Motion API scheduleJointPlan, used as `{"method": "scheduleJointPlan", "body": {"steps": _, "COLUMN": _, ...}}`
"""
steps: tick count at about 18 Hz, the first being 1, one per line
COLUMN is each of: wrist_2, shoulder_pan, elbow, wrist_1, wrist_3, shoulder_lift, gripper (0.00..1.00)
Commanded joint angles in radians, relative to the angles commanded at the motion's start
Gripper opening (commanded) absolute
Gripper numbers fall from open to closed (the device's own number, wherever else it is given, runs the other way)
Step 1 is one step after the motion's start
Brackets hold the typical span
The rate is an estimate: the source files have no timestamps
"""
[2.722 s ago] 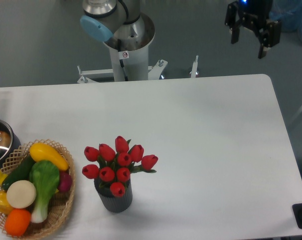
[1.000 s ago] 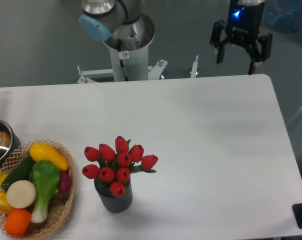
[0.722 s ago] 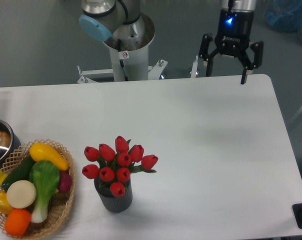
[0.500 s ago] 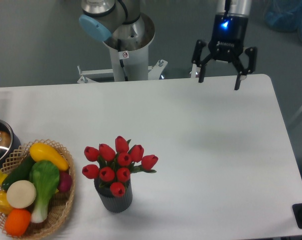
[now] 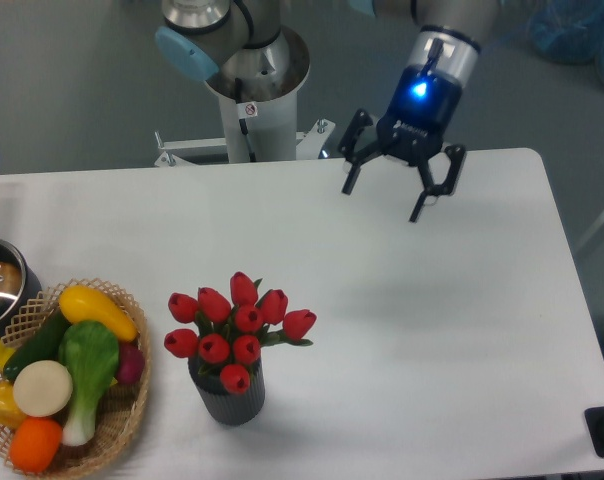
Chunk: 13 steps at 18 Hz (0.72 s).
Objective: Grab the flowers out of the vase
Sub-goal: 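Move the open gripper down toward the red tulips in the black vase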
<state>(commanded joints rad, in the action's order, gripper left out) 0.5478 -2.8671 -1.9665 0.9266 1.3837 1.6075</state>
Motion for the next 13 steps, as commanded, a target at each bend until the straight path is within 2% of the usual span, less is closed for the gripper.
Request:
{"method": "scheduleJointPlan", "body": {"steps": 4, "wrist_2": -0.025, "shoulder_pan": 0.009, "elbow": -0.003, "wrist_1": -0.02, "wrist_3": 0.049, "shoulder_lift": 0.055, "gripper": 1.0}}
{"method": "scheduleJointPlan", "body": {"steps": 7, "wrist_2": -0.112, "shoulder_pan": 0.011, "elbow": -0.003, "wrist_1": -0.02, "wrist_3": 0.06, "shoulder_lift": 0.097, "gripper": 1.0}}
{"method": "scheduleJointPlan", "body": {"steps": 13, "wrist_2": -0.121, "shoulder_pan": 0.022, "elbow": 0.003, "wrist_1": -0.022, "wrist_3": 0.19, "shoulder_lift": 0.181, "gripper": 1.0}}
